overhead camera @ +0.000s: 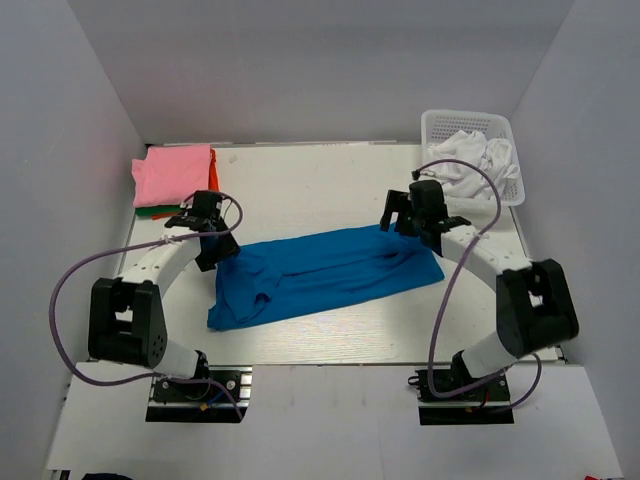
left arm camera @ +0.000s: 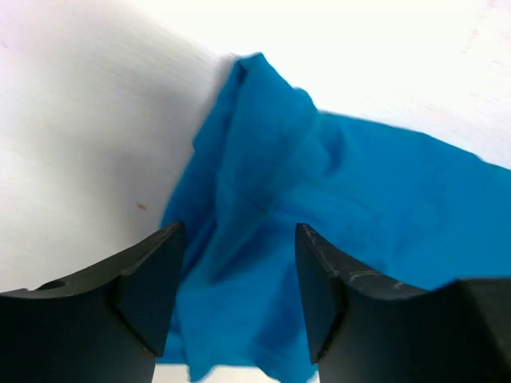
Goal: Fold and stack the t-shirts
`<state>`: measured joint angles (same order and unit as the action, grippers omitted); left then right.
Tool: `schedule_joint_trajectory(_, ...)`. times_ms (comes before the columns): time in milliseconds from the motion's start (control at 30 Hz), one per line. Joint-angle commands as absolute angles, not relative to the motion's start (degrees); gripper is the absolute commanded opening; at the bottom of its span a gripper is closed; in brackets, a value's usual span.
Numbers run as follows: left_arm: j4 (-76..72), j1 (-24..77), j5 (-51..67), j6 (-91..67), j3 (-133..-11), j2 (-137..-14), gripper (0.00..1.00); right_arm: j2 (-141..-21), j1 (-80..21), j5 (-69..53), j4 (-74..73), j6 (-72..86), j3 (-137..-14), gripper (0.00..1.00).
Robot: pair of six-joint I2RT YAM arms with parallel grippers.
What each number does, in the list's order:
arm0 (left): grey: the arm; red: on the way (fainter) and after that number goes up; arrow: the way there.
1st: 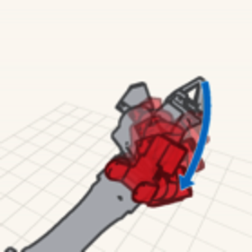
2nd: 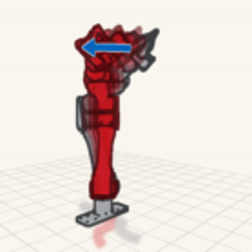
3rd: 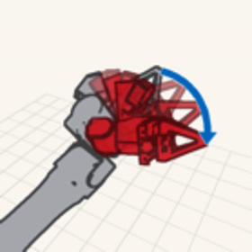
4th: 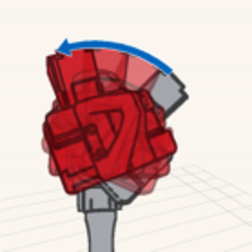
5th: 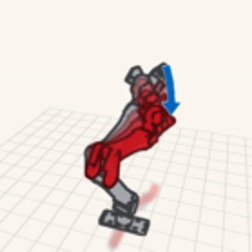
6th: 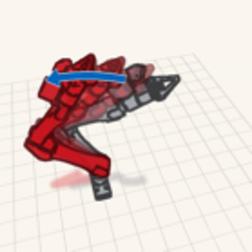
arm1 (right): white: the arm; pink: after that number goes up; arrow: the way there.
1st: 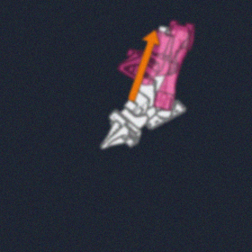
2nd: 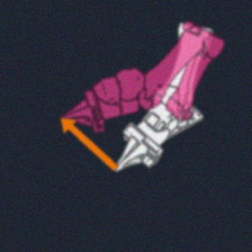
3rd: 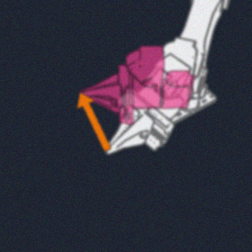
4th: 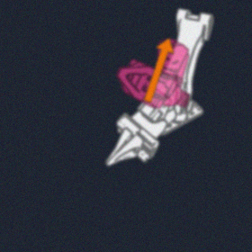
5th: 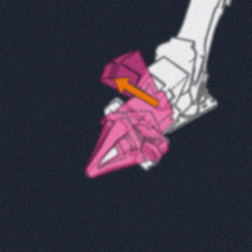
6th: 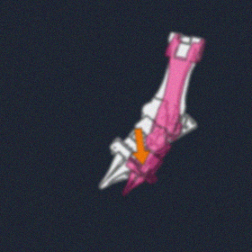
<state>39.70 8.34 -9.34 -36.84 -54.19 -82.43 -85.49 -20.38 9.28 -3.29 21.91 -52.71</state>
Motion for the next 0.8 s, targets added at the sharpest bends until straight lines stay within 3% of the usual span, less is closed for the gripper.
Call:
schedule_joint_trajectory(0, 35.9, 8.4, -13.7, -32.3, -56.5, -82.4, 0.67, -91.4, -20.7, 4.5, -0.8, 21.6, -56.5, 0.9)
schedule_joint_trajectory(100, 32.1, 8.4, -11.7, -27.3, -55.9, -83.8, 0.59, -95.3, -20.5, 4.2, -0.8, 22.8, -58.1, 0.9)
schedule_joint_trajectory(333, 29.3, 8.4, -10.2, -23.6, -55.3, -88.7, 0.55, -100.2, -20.1, 5.9, -1.8, 23.6, -59.2, 0.9)
schedule_joint_trajectory(467, 29.3, 8.4, -12.3, -23.6, -57.6, -90.4, 0.4, -101.2, -20.0, 6.0, -1.5, 23.7, -58.6, 0.9)
schedule_joint_trajectory(567, 28.2, 8.4, -12.3, -24.6, -58.7, -90.4, 0.35, -101.8, -20.1, 6.4, -1.4, 23.8, -57.7, 0.9)
schedule_joint_trajectory(667, 28.2, 8.4, -12.3, -24.6, -60.1, -90.4, 0.22, -102.4, -20.0, 7.6, -1.5, 24.0, -56.8, 0.9)
schedule_joint_trajectory(700, 29.0, 8.4, -14.0, -26.4, -60.7, -89.7, 0.0, -102.6, -19.9, 8.5, -1.8, 24.3, -56.7, 0.9)
schedule_joint_trajectory(767, 30.9, 7.2, -14.1, -28.4, -61.3, -89.0, 0.0, -103.4, -19.8, 9.8, -2.9, 24.6, -56.9, 0.9)
